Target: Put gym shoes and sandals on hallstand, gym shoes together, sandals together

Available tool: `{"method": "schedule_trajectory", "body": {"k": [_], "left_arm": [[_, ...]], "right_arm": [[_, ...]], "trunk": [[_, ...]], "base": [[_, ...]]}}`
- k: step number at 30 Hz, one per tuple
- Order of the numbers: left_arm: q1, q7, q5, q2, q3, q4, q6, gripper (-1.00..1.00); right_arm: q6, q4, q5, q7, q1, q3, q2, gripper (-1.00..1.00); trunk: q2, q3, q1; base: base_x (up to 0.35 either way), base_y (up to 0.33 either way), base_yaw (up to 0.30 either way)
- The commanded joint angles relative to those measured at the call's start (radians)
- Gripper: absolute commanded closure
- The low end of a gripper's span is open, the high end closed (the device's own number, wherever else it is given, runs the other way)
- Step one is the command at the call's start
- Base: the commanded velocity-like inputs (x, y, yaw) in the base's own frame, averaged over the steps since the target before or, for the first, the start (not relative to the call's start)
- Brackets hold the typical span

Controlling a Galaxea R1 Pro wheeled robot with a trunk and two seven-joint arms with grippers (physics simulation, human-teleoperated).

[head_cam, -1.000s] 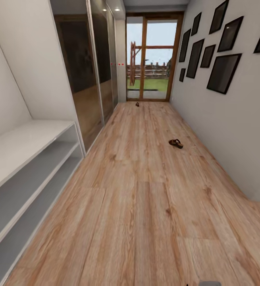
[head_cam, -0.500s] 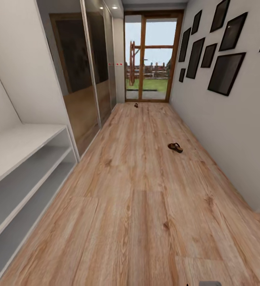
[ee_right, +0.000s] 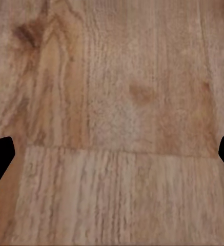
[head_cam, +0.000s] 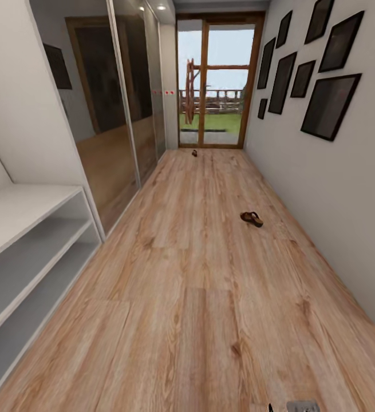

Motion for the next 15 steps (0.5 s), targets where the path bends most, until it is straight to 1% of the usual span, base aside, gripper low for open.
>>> {"method": "schedule_trajectory", "body": {"k": [1, 4, 5, 15], "left_arm": [[-0.001, -0.008, -0.004, 0.0, 0.009, 0.001, -0.003, -1.0], [-0.001, -0.008, -0.004, 0.0, 0.009, 0.001, -0.003, -1.0], [-0.001, -0.008, -0.004, 0.0, 0.009, 0.001, -0.003, -1.0], [-0.001, -0.008, -0.004, 0.0, 0.009, 0.001, -0.003, -1.0]], "right_arm": [[-0.003, -0.008, 0.011, -0.003, -0.001, -0.008, 0.0, -1.0], [-0.005, -0.046, 0.011, -0.003, -0.001, -0.007, 0.0, -1.0], [-0.004, -0.117, 0.009, -0.001, 0.0, -0.006, 0.0, -1.0], [-0.003, -0.121, 0.011, 0.003, 0.0, -0.006, 0.001, -1.0]], "trunk": [[0.0, -0.001, 0.0], [0.0, -0.001, 0.0], [0.0, -0.001, 0.0], [0.0, -0.001, 0.0]], "base": [[0.305, -0.131, 0.0], [0.305, -0.131, 0.0], [0.305, -0.131, 0.0], [0.305, -0.131, 0.0]]}}
